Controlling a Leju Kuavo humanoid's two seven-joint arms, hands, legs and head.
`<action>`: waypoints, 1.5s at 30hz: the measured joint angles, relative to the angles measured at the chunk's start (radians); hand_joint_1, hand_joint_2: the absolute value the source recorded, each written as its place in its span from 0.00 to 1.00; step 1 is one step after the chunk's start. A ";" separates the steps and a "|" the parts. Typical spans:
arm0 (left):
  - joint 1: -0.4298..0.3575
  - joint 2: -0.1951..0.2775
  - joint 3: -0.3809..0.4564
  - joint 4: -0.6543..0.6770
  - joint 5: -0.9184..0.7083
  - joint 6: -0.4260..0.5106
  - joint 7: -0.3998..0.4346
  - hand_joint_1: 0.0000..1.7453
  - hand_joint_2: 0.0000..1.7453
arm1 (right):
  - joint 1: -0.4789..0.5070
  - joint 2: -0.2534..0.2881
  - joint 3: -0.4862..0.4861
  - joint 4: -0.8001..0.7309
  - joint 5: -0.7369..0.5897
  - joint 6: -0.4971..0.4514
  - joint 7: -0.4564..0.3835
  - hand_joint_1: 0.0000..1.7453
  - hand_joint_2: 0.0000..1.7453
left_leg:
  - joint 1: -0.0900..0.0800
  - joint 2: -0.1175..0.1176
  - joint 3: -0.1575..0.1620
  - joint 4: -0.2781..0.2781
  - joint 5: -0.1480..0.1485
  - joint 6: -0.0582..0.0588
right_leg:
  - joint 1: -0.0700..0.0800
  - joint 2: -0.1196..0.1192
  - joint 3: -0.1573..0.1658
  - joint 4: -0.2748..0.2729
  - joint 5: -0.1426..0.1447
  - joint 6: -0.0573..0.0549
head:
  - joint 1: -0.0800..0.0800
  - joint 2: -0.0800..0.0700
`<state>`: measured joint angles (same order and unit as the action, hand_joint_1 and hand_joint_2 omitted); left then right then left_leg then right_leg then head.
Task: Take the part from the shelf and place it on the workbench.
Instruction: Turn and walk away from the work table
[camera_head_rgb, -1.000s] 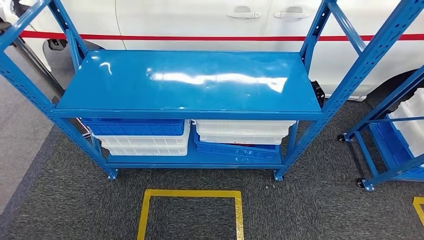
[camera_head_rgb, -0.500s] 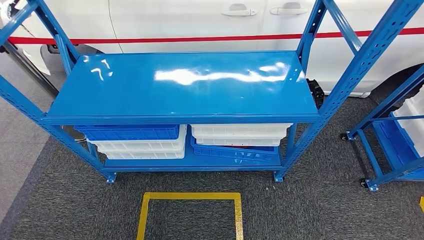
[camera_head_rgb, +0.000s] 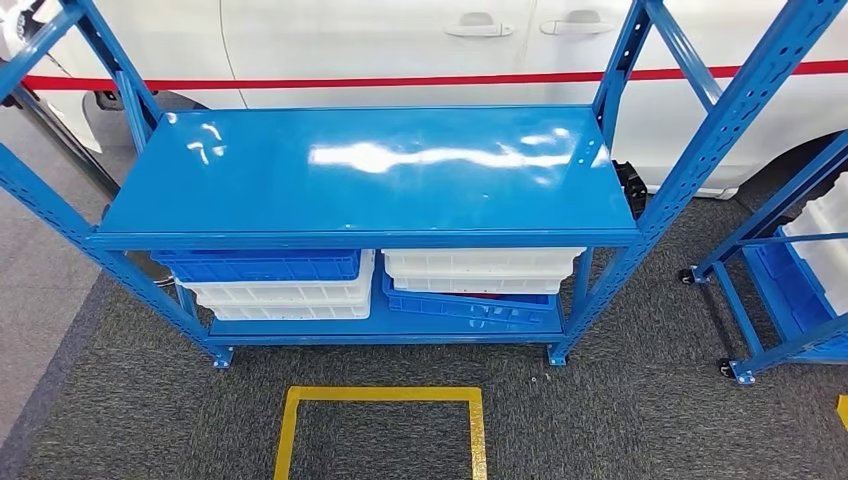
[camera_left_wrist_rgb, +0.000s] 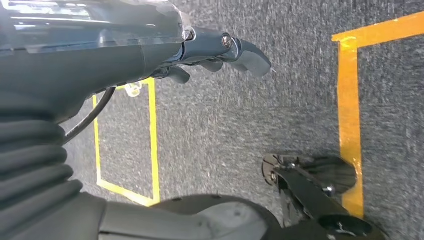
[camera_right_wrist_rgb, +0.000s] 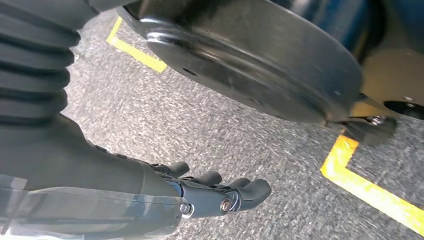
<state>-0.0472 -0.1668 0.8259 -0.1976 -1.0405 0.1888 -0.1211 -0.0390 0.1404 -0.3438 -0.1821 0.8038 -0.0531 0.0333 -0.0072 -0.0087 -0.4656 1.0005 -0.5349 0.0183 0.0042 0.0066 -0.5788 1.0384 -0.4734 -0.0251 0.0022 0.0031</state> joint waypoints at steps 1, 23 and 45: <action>0.001 0.001 -0.004 0.000 -0.009 0.006 0.013 0.00 1.00 | -0.002 0.000 -0.002 0.000 0.000 -0.005 -0.001 0.00 1.00 | 0.000 0.000 0.000 0.000 0.000 0.000 | 0.000 0.000 0.000 0.000 0.000 0.000 | 0.000 0.000; 0.007 0.016 -0.103 0.000 -0.190 0.179 0.191 0.00 0.00 | -0.018 0.012 -0.060 -0.005 -0.013 -0.046 0.109 0.00 0.00 | 0.000 0.000 0.007 0.000 -0.002 0.000 | 0.002 0.000 0.009 -0.003 0.000 0.000 | 0.000 0.000; 0.012 0.018 -0.162 0.000 -0.260 0.186 0.211 0.00 1.00 | -0.007 0.016 -0.063 -0.005 0.039 -0.053 0.069 0.00 1.00 | 0.000 0.000 0.006 0.001 -0.002 0.000 | -0.001 0.000 0.008 -0.003 0.000 0.001 | 0.000 0.000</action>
<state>-0.0353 -0.1492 0.6635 -0.1976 -1.3003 0.3751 0.0903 -0.0461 0.1564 -0.4071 -0.1872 0.8431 -0.1066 0.1027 -0.0074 -0.0084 -0.4594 1.0011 -0.5371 0.0184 0.0037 0.0067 -0.5710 1.0354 -0.4733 -0.0246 0.0021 0.0031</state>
